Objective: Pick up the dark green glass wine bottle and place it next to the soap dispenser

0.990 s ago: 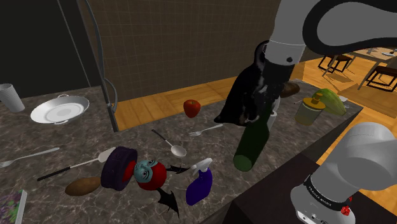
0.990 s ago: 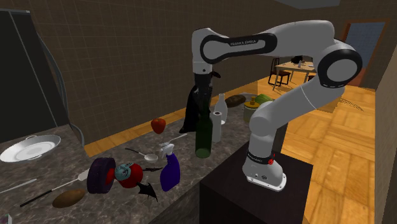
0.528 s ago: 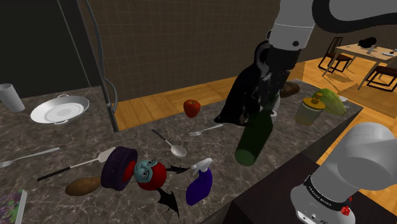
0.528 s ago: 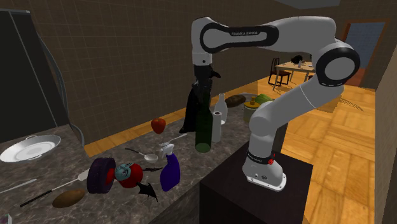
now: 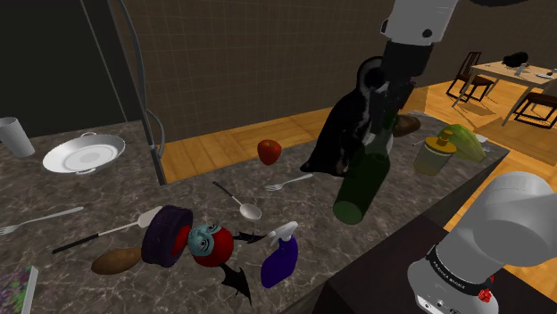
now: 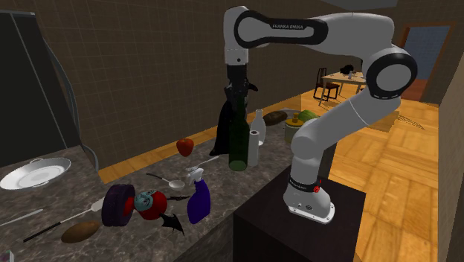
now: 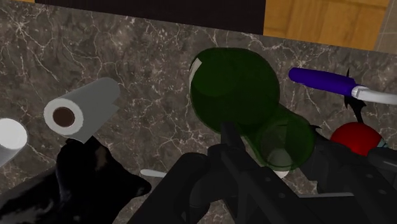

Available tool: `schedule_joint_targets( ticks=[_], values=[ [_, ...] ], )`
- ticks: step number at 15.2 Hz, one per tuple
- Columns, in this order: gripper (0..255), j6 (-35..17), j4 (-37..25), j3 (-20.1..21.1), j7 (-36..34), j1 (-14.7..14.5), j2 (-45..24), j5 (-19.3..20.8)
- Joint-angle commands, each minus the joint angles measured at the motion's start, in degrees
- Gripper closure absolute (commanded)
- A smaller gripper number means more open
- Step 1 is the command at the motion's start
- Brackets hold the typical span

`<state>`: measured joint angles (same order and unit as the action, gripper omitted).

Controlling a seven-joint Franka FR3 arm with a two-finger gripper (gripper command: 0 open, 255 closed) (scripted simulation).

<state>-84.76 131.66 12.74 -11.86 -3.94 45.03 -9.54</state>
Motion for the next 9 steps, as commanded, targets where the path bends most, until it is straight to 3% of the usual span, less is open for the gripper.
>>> schedule_joint_targets(
  ticks=[1, 9],
  values=[
    [255, 1.5, -2.1, -0.1, -0.2, 0.1, -0.6, 0.1],
    [255, 7.0, -10.0, -0.6, -0.6, 0.5, -3.0, 0.7]
  ],
)
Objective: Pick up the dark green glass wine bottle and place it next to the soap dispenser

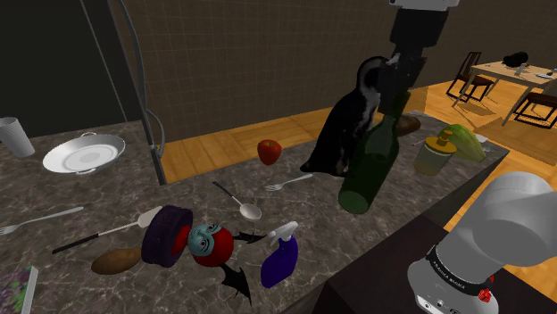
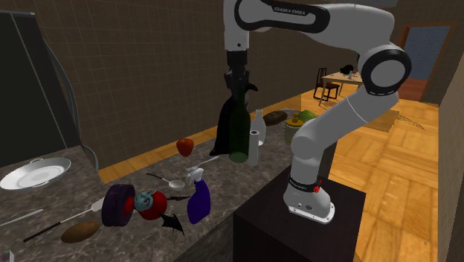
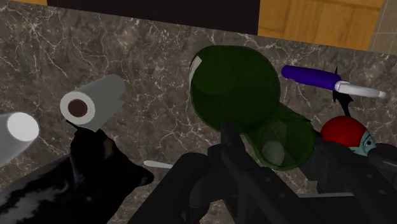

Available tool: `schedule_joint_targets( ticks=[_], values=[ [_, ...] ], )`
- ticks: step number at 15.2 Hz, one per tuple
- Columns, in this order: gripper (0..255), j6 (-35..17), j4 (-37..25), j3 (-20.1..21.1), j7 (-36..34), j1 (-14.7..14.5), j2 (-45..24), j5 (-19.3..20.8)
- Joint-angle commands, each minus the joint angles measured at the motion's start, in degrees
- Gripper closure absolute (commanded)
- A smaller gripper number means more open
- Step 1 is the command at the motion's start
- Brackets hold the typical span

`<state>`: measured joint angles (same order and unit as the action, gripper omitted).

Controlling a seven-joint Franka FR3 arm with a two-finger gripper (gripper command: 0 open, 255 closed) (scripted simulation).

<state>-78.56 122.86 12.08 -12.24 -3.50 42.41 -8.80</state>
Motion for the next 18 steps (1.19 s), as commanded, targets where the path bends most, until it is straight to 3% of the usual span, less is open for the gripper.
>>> schedule_joint_targets(
  ticks=[1, 18],
  values=[
    [255, 1.5, -2.2, 0.0, -0.2, 0.1, -0.7, 0.1],
    [255, 13.4, -21.7, -0.4, -1.5, 0.8, -8.3, 1.1]
  ],
)
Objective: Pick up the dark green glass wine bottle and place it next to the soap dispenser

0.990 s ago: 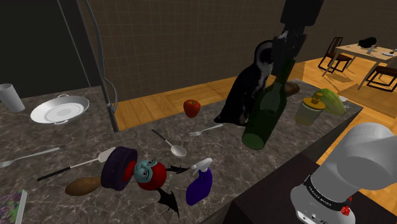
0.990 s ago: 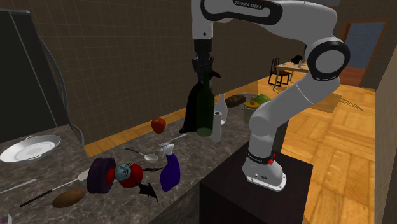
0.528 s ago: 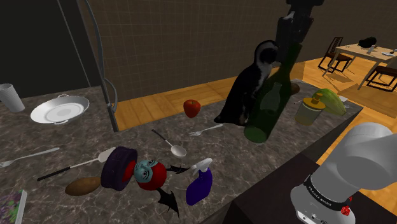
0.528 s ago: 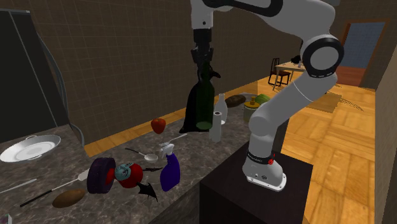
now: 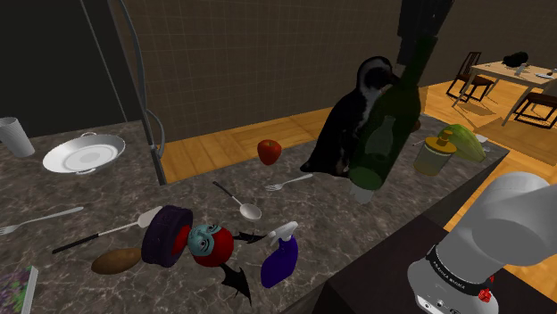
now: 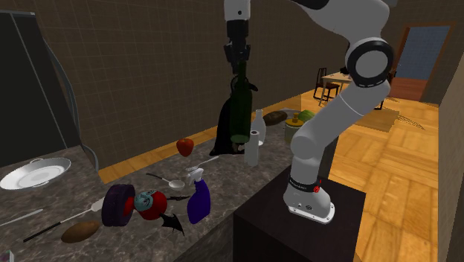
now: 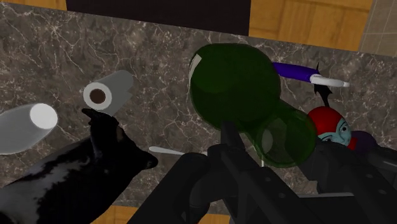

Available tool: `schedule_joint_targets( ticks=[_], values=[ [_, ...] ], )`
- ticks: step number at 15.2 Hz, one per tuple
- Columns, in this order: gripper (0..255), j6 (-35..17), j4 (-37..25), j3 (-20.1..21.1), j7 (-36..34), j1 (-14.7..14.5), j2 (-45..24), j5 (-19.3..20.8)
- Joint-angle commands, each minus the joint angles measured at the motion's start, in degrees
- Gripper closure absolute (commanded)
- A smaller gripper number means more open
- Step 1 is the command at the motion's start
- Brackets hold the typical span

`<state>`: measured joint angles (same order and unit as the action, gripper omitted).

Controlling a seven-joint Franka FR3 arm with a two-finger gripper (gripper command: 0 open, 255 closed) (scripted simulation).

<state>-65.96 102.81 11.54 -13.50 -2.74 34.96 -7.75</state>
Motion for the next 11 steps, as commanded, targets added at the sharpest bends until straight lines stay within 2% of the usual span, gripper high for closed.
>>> schedule_joint_targets(
  ticks=[1, 11],
  values=[
    [255, 1.6, -3.0, 0.1, -0.3, 0.1, -1.4, 0.1],
    [255, 9.6, -17.4, 0.5, -1.6, 0.5, -7.9, 0.6]
  ],
)
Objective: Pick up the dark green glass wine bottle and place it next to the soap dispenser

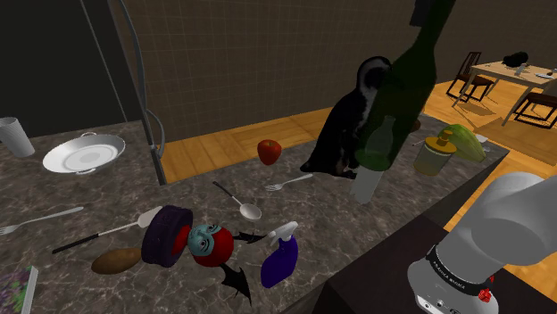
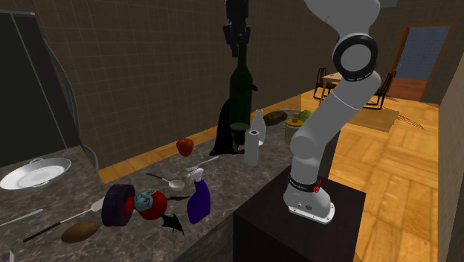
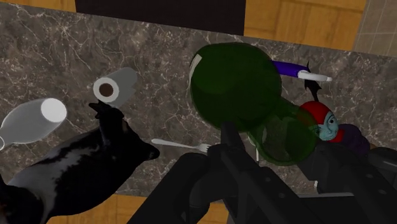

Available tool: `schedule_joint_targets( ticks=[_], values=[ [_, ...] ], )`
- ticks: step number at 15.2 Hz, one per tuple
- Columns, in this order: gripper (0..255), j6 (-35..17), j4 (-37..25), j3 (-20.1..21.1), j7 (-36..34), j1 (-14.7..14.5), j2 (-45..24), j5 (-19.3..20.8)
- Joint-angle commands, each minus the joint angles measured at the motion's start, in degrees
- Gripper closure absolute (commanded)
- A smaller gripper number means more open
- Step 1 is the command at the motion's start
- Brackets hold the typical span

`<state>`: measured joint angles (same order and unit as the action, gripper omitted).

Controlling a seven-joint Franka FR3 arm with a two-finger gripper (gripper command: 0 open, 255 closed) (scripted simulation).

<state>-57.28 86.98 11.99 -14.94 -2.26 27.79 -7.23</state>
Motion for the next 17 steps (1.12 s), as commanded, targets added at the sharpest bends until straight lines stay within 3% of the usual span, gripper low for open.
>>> schedule_joint_targets(
  ticks=[1, 9, 17],
  values=[
    [255, 1.8, -3.2, 0.1, -0.3, 0.1, -1.5, 0.1],
    [255, 9.5, -18.2, 1.2, -2.1, 0.3, -8.7, 0.6],
    [255, 5.6, -8.2, -9.4, 13.2, 2.1, -3.3, 5.8]
  ],
)
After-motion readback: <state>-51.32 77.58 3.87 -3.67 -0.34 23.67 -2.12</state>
